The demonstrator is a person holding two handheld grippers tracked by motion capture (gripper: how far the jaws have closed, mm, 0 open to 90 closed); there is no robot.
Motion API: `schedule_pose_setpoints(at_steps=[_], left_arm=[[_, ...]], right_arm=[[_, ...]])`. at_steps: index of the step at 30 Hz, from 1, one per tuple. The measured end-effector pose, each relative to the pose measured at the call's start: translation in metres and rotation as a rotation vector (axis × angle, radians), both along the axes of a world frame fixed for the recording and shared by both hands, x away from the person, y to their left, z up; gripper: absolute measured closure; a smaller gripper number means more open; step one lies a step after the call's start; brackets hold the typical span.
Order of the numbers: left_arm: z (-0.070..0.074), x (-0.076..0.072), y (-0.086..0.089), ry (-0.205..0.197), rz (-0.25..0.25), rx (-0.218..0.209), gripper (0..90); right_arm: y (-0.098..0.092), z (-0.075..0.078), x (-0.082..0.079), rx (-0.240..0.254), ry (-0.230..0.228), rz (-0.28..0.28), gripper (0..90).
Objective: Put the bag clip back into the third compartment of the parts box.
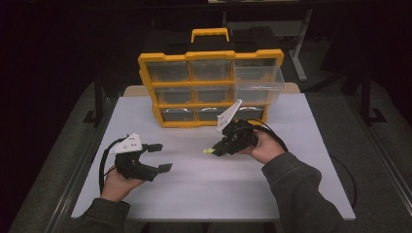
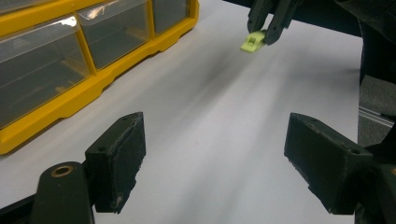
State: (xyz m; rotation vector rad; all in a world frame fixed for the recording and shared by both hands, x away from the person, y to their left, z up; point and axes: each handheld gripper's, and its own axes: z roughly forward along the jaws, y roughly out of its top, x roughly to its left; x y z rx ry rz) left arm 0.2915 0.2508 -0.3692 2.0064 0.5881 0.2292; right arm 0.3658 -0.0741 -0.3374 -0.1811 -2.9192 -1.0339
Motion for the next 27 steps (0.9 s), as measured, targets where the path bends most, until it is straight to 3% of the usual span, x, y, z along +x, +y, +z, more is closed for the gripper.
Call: schedule_pose_setpoints(at_steps=[8,13,19,20,27], left_arm=[[0.000,0.000,0.000,-0.004,-0.001,0.001,20.5],[0.000,0.000,0.000,-0.004,0.000,0.000,20.5],[0.000,0.000,0.000,-0.002,0.001,-0.002,20.5],[0.000,0.000,0.000,-0.002,0.000,0.000,20.5],[0.001,0.000,0.001,-0.005,0.000,0.001,20.4]], right_arm=[[-0.003,0.016,-0.001,-0.002,0.000,-0.009,76.3],[-0.004,0.026,0.000,0.023,-0.029,0.009,76.4],[-0.008,0.041,-0.001,0.031,-0.011,0.000,76.5],[-0.009,0.043,0.001,0.047,-0.030,0.017,76.5],[-0.011,0.060,0.000,0.050,-0.045,0.017,76.5]])
